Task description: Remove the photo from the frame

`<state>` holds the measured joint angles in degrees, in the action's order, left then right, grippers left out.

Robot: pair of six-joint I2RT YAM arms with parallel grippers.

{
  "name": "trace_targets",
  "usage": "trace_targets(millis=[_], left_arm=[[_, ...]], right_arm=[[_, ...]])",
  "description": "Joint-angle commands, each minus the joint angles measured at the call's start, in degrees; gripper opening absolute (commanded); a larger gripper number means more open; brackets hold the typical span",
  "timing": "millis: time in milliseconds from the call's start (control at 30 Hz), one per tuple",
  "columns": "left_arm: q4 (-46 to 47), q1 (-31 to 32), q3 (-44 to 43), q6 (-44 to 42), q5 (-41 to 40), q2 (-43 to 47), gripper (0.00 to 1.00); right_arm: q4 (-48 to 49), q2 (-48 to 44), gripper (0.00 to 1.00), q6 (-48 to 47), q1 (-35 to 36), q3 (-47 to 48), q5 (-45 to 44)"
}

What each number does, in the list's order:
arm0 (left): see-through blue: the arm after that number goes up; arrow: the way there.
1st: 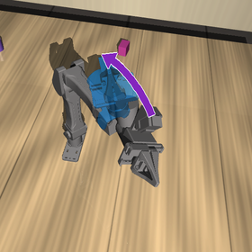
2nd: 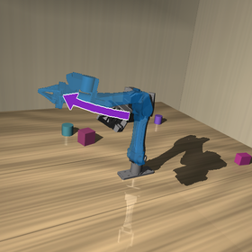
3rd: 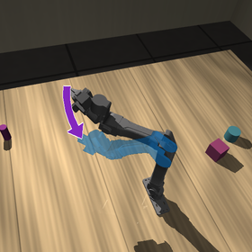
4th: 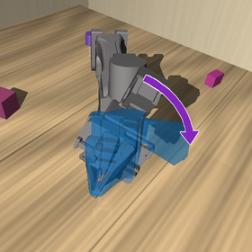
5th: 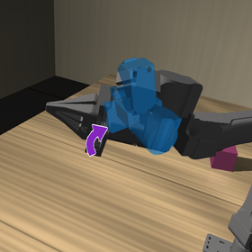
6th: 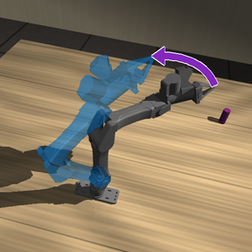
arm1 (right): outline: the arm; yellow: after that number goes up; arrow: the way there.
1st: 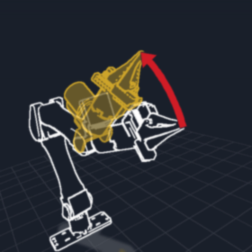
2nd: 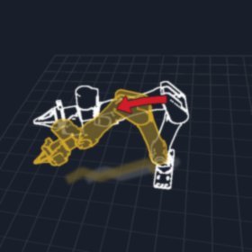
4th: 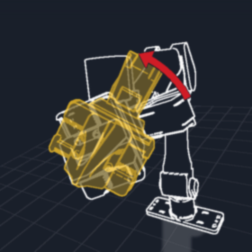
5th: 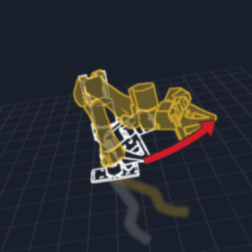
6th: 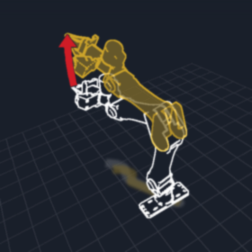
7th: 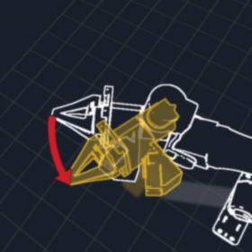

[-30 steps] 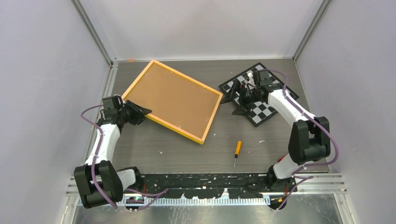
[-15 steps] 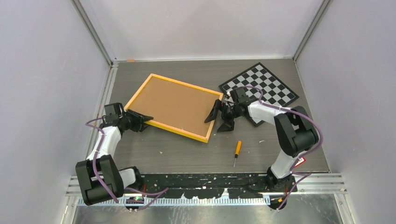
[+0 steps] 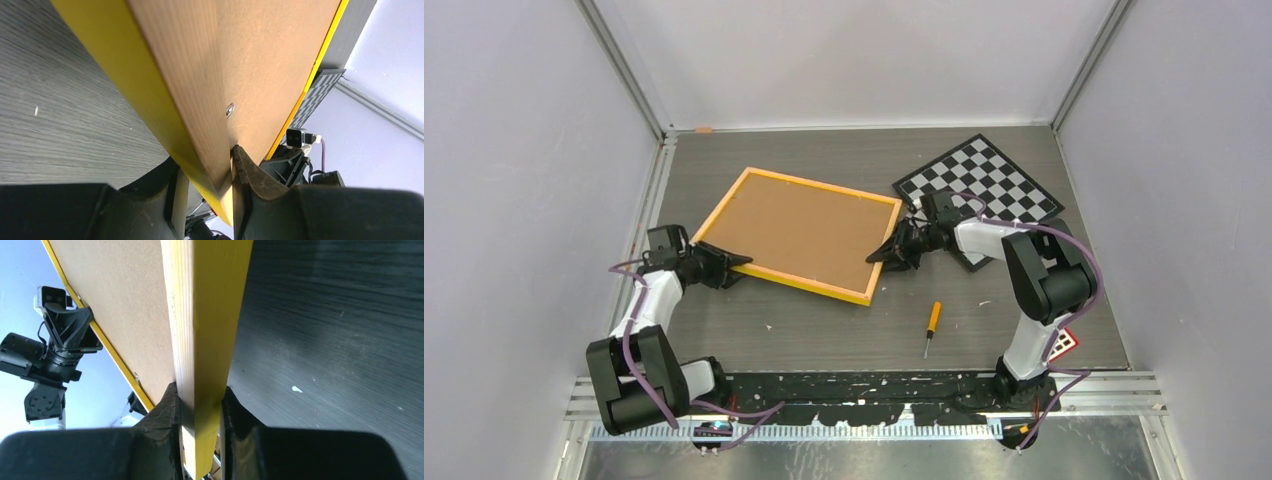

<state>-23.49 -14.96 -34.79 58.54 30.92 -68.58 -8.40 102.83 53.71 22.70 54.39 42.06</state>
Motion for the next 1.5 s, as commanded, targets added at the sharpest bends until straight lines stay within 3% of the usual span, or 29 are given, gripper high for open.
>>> trace_targets(millis=[0,167,233,400,533,600,733,867,1100,1167,1367,1467], left_arm=[[-7.85,0.72,-0.24,-10.12,-1.52,0.02,0.22],[-18.45,0.52,-3.90,-13.78,1.01,0.37,0.75],[-24.24,0.41,-5.88,-17.31,1.14,1.24,0.83],[-33.65,-2.33,-10.06,-21.84,4.55,6.39,0.87],[-34.91,-2.73,-20.53,-30.65,2.40,8.55,0.88],[-33.62,-2.76,-25.81,-37.18,-1.36,6.32,0.99],[-32.58,-2.71,-33.79,-49.83,-9.36,-2.64,1.00],[-30.76,-2.70,-36.78,-56.03,-15.85,-11.42,1.00],[-23.68,-2.68,-32.03,-63.47,-12.43,-18.45,1.00],[-23.80,-2.57,-32.04,-63.65,-12.17,-20.89,1.00],[-23.44,-2.59,-30.52,-64.15,-11.95,-25.30,0.92],[-22.04,-2.49,-30.38,-64.19,-11.03,-26.64,0.87]], right_arm=[[1.42,-0.43,0.03,-1.76,0.50,1.77,-0.08],[-0.24,0.27,0.01,-2.17,-0.57,3.61,1.49],[-0.76,0.57,0.00,-2.43,-0.85,4.29,2.00],[-5.64,0.83,0.01,-5.69,-1.54,6.70,3.69],[-15.75,2.34,0.01,-14.50,-1.52,8.40,6.11],[-21.22,3.30,0.01,-19.53,-1.45,9.36,6.75],[-29.28,5.62,0.00,-27.02,-1.44,11.18,8.54],[-35.62,7.64,0.00,-34.27,-1.45,13.65,6.78],[-42.54,12.29,0.01,-42.15,-1.57,18.39,2.41],[-40.83,11.66,0.10,-40.40,-1.62,18.27,0.44],[-38.39,7.13,0.51,-35.95,-1.63,15.08,-3.96],[-38.37,5.03,0.60,-35.94,-1.85,14.90,-5.72]])
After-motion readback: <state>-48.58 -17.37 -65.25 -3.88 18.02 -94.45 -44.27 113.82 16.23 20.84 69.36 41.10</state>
